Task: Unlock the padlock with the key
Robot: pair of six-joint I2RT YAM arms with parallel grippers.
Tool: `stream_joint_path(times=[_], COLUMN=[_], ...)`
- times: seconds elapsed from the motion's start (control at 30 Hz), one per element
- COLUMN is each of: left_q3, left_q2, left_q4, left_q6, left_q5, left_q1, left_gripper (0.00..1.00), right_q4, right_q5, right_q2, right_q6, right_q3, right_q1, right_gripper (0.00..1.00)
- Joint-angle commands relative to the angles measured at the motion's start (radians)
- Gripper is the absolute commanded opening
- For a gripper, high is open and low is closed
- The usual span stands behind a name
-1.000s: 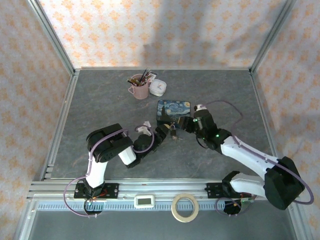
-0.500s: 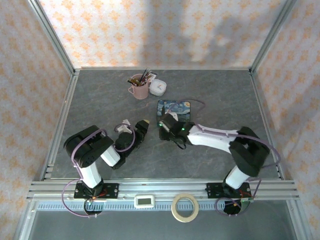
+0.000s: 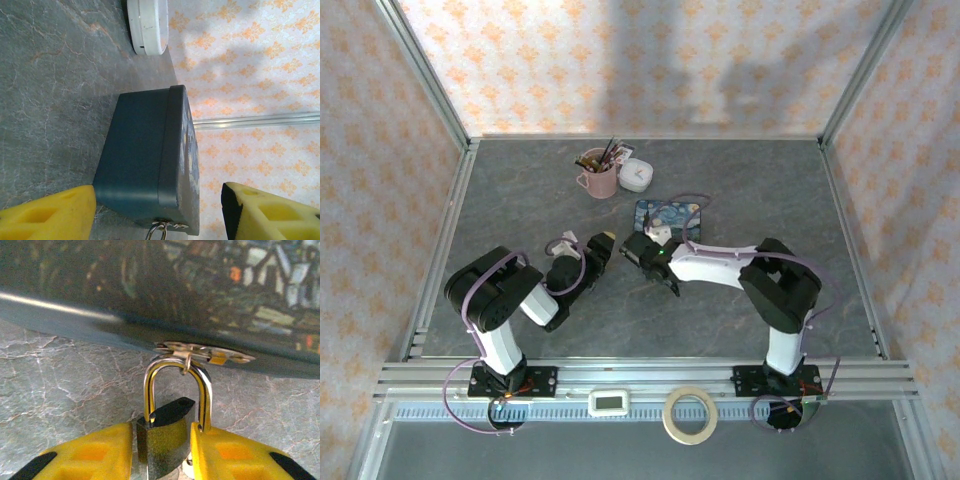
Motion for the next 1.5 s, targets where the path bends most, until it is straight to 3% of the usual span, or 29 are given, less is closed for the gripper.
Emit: stream_joint_path(times=[0.0, 0.23, 0.4, 0.6, 0.87, 1.0, 1.47], left_q3=[-0.003, 0.009, 0.021, 0.043, 0.068, 0.076, 0.074], left_q2=[0.007, 0.028, 0.04, 0.073, 0.14, 0.182, 0.2], left_q4=[0.03, 0.045, 0.046, 0.07, 0.128, 0.166, 0.236], left_q6=[0.018, 0.008, 0.016, 0.028, 0.016, 0.007, 0.005], left_q5=[0.01, 0.016, 0.029, 0.08, 0.152, 0.177, 0.217], left_q1=[0.013, 0.015, 0.015, 0.014, 0.015, 0.015, 0.015], left_gripper=[0.65, 0.64, 0.63, 0.62, 0.61, 0.6, 0.59], right_q4=[-0.01, 0.004, 0.087, 0.151, 0.28, 0.264, 0.345], right_q5=[0.061, 0.09, 0.039, -0.069, -0.312, -0.43, -0.409], right_q2=[0.022, 0.009, -0.065, -0.112, -0.164, -0.133, -0.02], right_q6=[-0.012, -0.052, -0.283, -0.656, -0.913, -0.991, -1.216], right_q3=[0.021, 0.009, -0.02, -0.04, -0.104, -0.087, -0.054], right_q1=[0.009, 0.01, -0.001, -0.05, -0.15, -0.188, -0.197], right_gripper=[0.35, 0.16, 0.0, 0.0, 0.0, 0.0, 0.0])
